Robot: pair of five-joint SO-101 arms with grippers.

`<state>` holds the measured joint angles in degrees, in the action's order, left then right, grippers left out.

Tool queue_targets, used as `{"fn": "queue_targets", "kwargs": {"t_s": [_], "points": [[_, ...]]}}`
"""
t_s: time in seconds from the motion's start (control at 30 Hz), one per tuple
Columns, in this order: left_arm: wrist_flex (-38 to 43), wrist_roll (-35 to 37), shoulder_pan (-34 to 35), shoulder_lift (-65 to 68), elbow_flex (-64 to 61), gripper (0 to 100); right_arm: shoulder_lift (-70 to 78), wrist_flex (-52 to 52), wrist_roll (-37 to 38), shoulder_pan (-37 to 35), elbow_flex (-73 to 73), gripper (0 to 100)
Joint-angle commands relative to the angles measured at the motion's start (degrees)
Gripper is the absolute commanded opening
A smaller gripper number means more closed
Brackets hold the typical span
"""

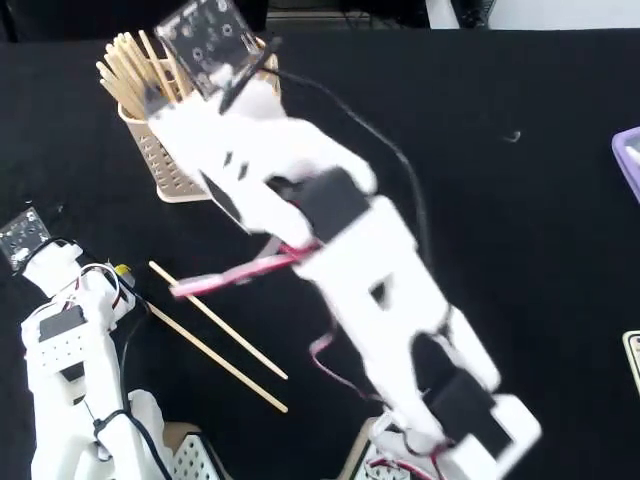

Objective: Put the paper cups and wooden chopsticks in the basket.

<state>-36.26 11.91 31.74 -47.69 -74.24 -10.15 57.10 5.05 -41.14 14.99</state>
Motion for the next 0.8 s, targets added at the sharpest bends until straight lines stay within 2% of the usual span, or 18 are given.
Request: {"fn": "queue_targets", "kwargs": {"t_s": [0.0,0.1,0.23,0.33,0.43,0.63,0.77], "points": [[1.05,0.18,0.4,-1.23,0.4,21,-5.85,21.27,0.09,-2.64,-1.36,20.5],[1.05,0.18,2.86,-1.32,0.75,21,-7.16,28.04,0.09,-3.69,-5.85,20.5],[1.05,0.18,14.64,-1.32,4.26,21,-7.96,28.48,0.09,-3.78,-17.63,20.5],[0.88,0.18,21.93,-1.32,6.46,21,-7.69,24.0,0.18,-4.66,-28.88,20.6],[0.7,0.44,26.15,-1.32,7.43,21,-8.04,15.47,0.18,-6.77,-40.84,21.7],[0.7,0.62,28.18,-1.32,7.43,21,-7.96,2.11,0.09,-13.8,-56.66,38.7],[0.97,0.62,27.38,-1.23,7.34,21,-8.04,1.85,-0.53,-18.64,-56.75,39.3]]}}
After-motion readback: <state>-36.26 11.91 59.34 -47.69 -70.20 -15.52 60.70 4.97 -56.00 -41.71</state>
